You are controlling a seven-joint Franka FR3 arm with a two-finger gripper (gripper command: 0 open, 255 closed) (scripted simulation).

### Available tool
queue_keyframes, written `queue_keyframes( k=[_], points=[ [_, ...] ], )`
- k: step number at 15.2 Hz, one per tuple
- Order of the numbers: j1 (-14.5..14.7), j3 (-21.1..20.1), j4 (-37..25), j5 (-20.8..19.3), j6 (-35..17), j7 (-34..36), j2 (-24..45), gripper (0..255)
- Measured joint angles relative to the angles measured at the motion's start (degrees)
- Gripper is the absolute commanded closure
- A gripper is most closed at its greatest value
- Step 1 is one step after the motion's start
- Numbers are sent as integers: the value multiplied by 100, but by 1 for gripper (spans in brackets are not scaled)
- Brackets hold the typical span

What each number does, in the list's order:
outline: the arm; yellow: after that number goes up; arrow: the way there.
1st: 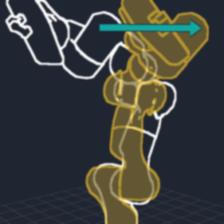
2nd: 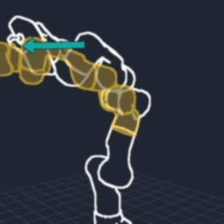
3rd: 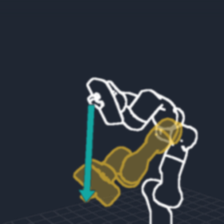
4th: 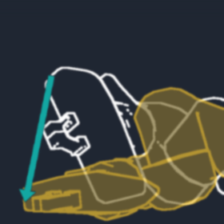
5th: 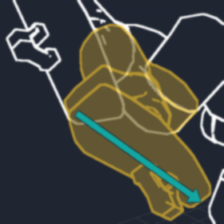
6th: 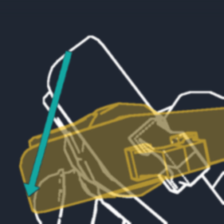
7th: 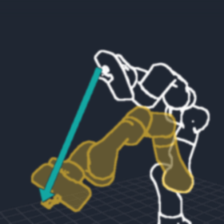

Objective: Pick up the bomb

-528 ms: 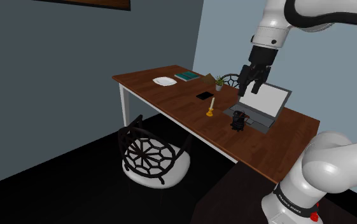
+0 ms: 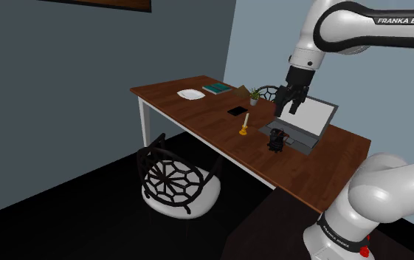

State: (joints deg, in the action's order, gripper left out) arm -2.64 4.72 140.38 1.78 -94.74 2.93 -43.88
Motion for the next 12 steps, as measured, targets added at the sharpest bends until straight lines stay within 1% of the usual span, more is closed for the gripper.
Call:
queue_keyframes(
  k=[7,12],
  points=[
    [-328,691,328,-408,-914,-636,607,0],
    [-480,1184,247,-558,-1602,-1083,1379,0]
  ],
)
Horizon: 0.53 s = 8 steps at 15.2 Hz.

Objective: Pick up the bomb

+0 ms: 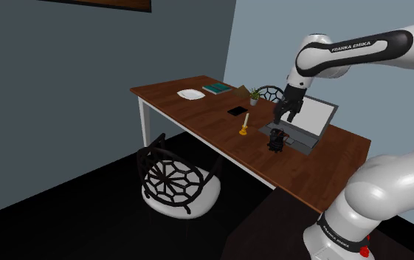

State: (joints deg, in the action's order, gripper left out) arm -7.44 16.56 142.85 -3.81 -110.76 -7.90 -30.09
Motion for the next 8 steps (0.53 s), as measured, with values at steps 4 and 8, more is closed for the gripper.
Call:
queue_keyframes(
  k=[4,8],
  points=[
    [-118,427,-53,-50,-554,-424,613,0],
    [-176,842,-313,76,-1016,-898,1358,0]
  ],
)
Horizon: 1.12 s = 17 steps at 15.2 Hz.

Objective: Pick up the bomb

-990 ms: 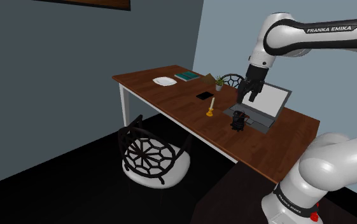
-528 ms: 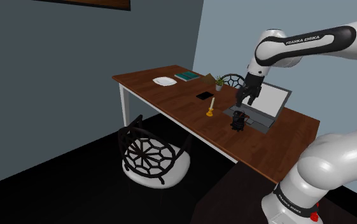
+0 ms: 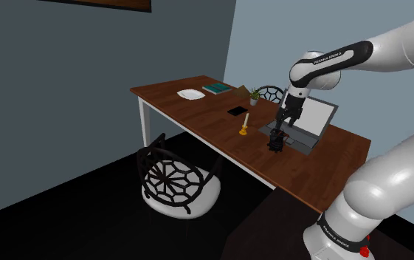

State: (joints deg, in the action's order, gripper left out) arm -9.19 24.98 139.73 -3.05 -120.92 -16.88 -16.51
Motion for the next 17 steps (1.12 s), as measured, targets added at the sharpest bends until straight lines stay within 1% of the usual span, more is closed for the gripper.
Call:
queue_keyframes(
  k=[2,4,7,10,13,17],
  points=[
    [-6,178,-110,141,-282,-243,423,0],
    [-34,361,-335,327,-438,-540,843,0],
    [-103,578,-688,733,-696,-1044,1567,0],
    [-262,679,-1105,1240,-887,-1571,2328,0],
    [-349,663,-1241,1470,-988,-1772,2637,0],
    [-407,603,-1206,1686,-1223,-1943,2890,0]
  ],
)
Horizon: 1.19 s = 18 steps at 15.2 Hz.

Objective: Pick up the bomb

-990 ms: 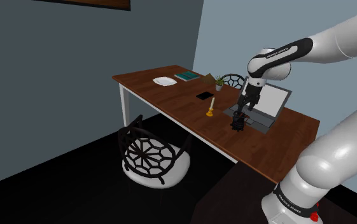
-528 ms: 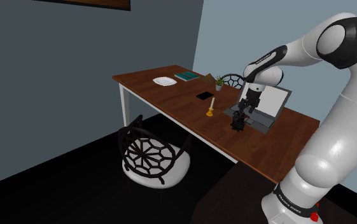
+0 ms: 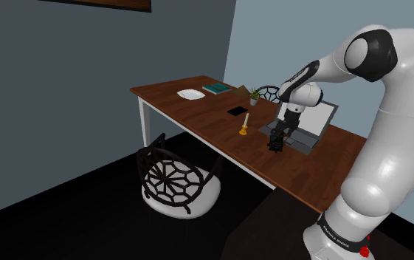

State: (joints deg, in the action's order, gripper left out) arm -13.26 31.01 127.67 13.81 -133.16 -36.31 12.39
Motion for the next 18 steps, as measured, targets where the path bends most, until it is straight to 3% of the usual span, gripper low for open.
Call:
queue_keyframes(
  k=[2,3,13,18],
  points=[
    [-32,-37,11,108,-112,-85,129,0],
    [-38,-48,10,134,-136,-99,159,255],
    [-47,-54,1,157,-152,-118,177,255],
    [21,26,-17,-70,83,53,-81,255]
  ],
)
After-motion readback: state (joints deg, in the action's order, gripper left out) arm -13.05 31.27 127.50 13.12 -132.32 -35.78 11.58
